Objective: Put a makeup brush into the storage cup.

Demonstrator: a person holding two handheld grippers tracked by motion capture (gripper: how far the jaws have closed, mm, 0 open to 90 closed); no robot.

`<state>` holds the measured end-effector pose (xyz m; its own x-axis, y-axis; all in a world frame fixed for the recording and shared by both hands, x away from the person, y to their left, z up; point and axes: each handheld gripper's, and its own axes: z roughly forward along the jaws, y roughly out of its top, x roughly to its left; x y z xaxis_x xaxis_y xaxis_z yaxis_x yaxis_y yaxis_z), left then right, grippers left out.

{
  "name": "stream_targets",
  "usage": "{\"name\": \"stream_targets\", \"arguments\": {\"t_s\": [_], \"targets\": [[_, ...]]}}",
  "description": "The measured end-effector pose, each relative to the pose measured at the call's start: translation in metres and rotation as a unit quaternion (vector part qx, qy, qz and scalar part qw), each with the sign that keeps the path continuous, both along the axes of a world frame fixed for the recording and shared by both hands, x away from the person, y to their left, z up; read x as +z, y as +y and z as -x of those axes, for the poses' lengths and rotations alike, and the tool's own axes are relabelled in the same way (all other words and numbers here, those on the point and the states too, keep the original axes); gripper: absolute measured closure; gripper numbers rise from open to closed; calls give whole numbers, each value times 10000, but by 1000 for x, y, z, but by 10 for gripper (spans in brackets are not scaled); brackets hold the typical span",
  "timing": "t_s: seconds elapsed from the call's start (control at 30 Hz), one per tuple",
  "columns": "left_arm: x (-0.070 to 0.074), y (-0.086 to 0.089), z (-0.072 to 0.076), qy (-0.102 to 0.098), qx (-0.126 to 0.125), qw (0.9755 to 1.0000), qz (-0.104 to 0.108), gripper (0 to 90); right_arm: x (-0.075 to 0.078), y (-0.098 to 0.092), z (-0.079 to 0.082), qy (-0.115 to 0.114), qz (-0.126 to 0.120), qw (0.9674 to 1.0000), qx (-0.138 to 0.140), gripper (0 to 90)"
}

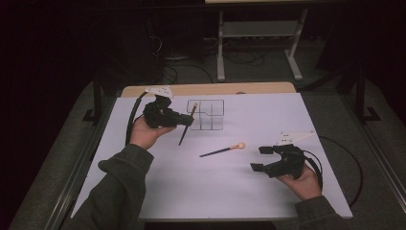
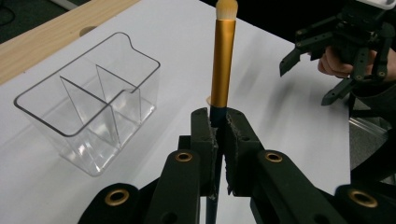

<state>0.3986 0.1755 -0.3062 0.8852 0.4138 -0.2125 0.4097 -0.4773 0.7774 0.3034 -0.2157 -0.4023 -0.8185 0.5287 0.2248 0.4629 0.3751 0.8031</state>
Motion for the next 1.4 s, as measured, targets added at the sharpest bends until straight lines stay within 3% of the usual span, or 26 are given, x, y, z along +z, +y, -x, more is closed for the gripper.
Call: {"name": "stream_targets", "arguments": {"t_s": [0.5,0.8,1.07,1.4], "targets": [[6,-12,-21,56,50,9998,-180,833,-1,-1,-2,-11,-11,10000,-10,209],[21,-20,-35,-132,-3,9992,-372,833,-1,-1,-2,-23,-20,10000,12,209],[29,-23,-50,-100,68,9991,-408,833,-1,-2,-2,21,-29,10000,-1,209],[27,-27,-68,-17,169,9989,-437,833,-2,-3,-3,29,-38,10000,38,209]]}}
